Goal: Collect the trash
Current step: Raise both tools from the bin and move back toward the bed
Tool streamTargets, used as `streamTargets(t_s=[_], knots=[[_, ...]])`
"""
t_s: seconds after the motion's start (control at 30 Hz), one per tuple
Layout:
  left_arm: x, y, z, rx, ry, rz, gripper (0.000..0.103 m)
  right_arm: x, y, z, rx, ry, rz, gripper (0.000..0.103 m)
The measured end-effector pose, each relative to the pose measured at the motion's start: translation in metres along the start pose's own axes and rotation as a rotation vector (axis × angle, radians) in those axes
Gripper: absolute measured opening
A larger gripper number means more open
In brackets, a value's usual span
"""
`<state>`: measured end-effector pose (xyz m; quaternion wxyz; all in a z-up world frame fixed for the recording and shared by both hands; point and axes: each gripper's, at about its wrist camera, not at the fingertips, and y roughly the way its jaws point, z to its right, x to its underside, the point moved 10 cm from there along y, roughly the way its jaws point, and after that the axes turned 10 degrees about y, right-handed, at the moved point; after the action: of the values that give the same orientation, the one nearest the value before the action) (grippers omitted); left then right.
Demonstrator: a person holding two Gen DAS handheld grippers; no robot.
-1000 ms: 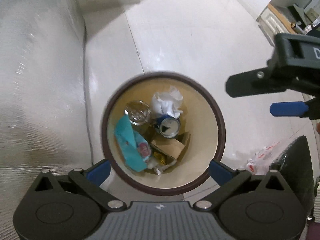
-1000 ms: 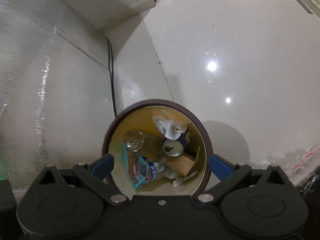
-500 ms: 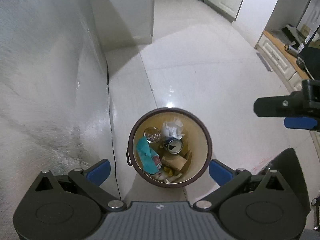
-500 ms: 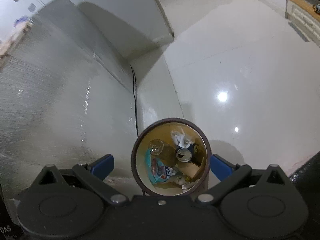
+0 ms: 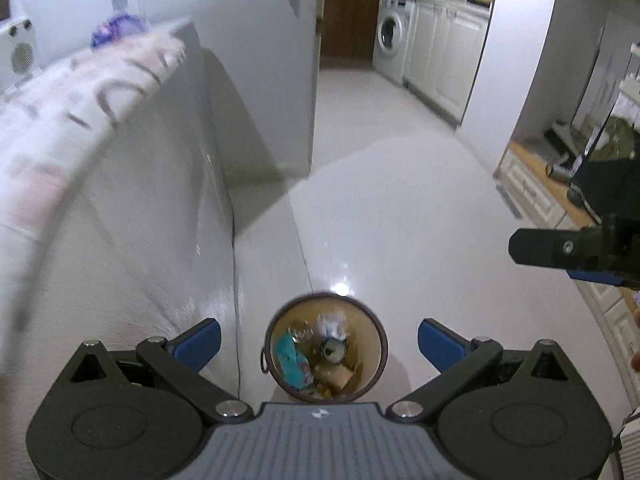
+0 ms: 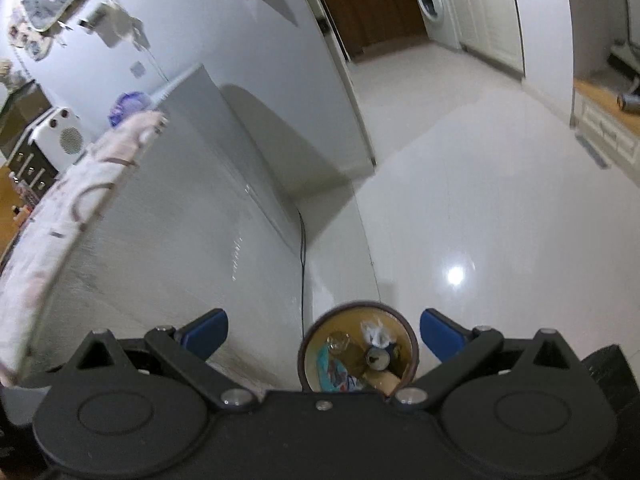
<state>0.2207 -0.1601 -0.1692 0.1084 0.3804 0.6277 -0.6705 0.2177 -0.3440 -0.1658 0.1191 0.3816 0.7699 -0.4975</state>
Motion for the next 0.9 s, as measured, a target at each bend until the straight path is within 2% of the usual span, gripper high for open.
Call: streamTargets(t_s=[0.23,0.47,0.67,0.9], knots=[[-0.011,-0.071,-0.011,-0.032,-0.008,0.109,0.103,-0.004,-0.057,-0.025,-0.043,-0.029,0.094,0.103],[-0.007,-0.126,-0.026,-0.059,-0.024,0.181,0.103,0.004,-0.102,-0.053,-0.076,-0.057,0.149,0.103],[0.008,-0.156,-0.046,-0.088,-0.033,0.205,0.103,0.015,-0.128,-0.071,-0.081,-0.085,0.193,0.103],[0.032,-0.170,-0.065,-0.118,-0.057,0.189,0.103,0.036,-0.141,-0.084,-0.075,-0.117,0.210,0.103]])
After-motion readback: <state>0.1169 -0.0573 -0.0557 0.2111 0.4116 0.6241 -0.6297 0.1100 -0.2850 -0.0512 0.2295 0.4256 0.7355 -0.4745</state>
